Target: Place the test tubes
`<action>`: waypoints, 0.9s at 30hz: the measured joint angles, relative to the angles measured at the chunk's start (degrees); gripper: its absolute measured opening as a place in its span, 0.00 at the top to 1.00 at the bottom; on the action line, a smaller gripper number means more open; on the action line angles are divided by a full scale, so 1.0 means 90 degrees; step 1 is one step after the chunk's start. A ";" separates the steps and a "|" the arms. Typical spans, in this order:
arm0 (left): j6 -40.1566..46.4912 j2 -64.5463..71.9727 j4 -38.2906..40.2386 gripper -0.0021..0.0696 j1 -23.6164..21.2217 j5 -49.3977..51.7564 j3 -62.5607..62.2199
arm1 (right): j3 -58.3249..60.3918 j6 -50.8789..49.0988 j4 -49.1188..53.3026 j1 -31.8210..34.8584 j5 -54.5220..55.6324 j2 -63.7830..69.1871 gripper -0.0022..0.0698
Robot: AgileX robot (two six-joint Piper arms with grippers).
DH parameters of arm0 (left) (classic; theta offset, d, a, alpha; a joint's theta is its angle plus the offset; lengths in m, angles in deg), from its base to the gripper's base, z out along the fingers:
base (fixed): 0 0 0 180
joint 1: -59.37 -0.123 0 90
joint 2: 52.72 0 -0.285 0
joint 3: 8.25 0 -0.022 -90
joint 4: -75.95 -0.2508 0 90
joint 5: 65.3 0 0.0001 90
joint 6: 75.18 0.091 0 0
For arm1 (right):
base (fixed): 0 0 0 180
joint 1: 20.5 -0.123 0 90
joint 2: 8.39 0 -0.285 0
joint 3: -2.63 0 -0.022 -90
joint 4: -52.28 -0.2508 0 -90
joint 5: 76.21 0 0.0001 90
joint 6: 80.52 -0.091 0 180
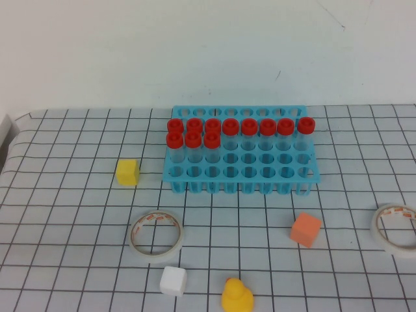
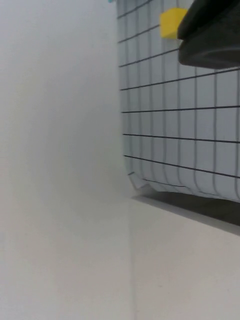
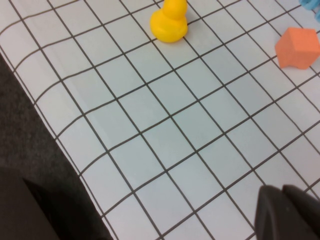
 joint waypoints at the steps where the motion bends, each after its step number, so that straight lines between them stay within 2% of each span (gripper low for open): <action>1: 0.0028 0.0000 0.0000 0.97 0.0000 0.0101 0.0034 | 0.0000 0.0000 0.0000 0.0000 0.0000 0.0000 0.97; 17: 0.0109 0.0000 -0.0036 0.97 -0.0010 0.1018 0.0832 | 0.0000 0.0000 0.0000 0.0000 0.0000 0.0000 0.97; 24: 0.0220 -0.0661 -0.0172 0.97 0.0420 0.1152 0.1144 | 0.0000 0.0000 0.0000 0.0000 0.0000 0.0000 0.97; 27: 0.0207 -0.1186 -0.0185 0.97 0.0446 0.0870 0.1518 | 0.0000 0.0000 0.0000 0.0000 0.0000 0.0000 0.97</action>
